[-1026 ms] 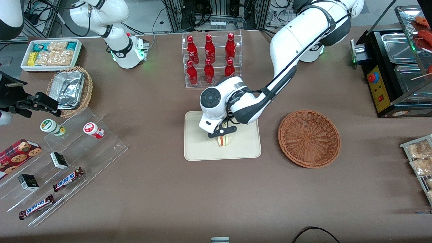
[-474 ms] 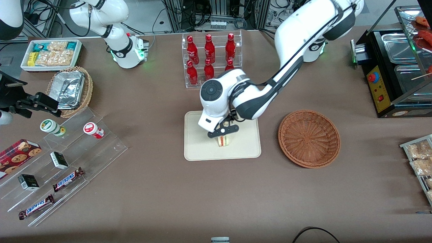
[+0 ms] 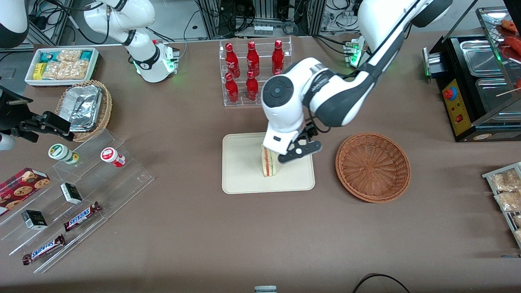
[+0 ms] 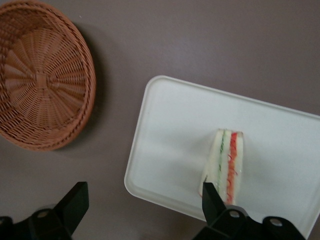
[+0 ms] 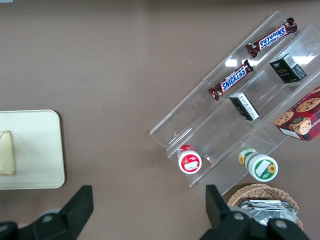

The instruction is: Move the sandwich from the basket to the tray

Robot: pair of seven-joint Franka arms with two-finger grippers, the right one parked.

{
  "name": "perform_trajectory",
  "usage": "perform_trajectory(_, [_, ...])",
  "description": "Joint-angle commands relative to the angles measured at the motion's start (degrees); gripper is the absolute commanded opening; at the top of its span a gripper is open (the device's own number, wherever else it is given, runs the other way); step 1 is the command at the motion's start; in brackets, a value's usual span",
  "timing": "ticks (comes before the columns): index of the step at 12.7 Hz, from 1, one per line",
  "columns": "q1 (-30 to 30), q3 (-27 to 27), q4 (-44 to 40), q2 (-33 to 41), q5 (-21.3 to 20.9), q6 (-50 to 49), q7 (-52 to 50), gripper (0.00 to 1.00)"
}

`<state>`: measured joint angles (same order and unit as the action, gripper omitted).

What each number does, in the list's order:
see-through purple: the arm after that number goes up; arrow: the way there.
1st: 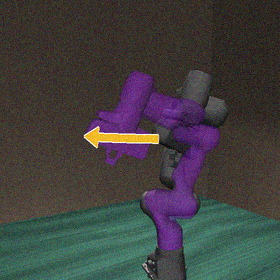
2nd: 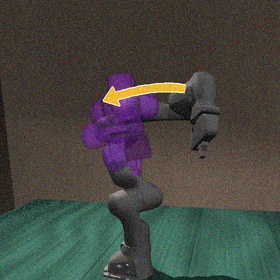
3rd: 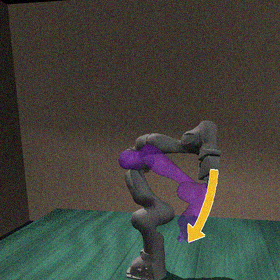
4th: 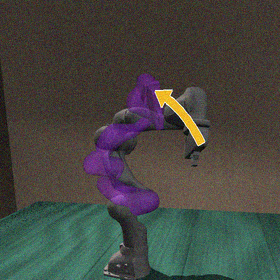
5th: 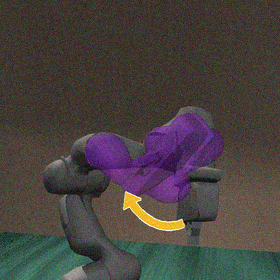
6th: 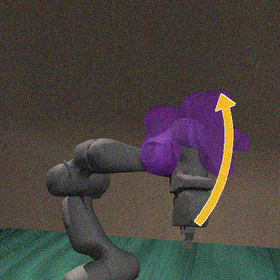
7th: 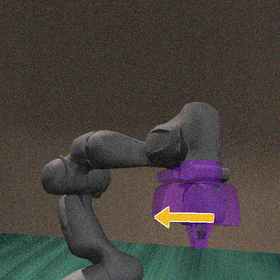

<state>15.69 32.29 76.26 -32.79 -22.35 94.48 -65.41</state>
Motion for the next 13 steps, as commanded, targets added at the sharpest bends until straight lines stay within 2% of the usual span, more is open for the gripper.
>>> perform_trajectory(1, [-3.81,-0.13,3.01,3.25,1.08,-2.96,6.41,1.00])
perform_trajectory(7, [-11.38,0.23,6.62,6.41,1.52,-2.90,12.14,1.00])
perform_trajectory(8, [-13.30,0.23,7.93,7.81,3.26,-2.90,14.41,1.00])
perform_trajectory(11, [-19.63,-0.30,20.29,20.88,11.43,0.17,29.15,1.00])
perform_trajectory(13, [-23.85,-0.39,24.10,26.52,14.26,-1.39,38.64,1.00])
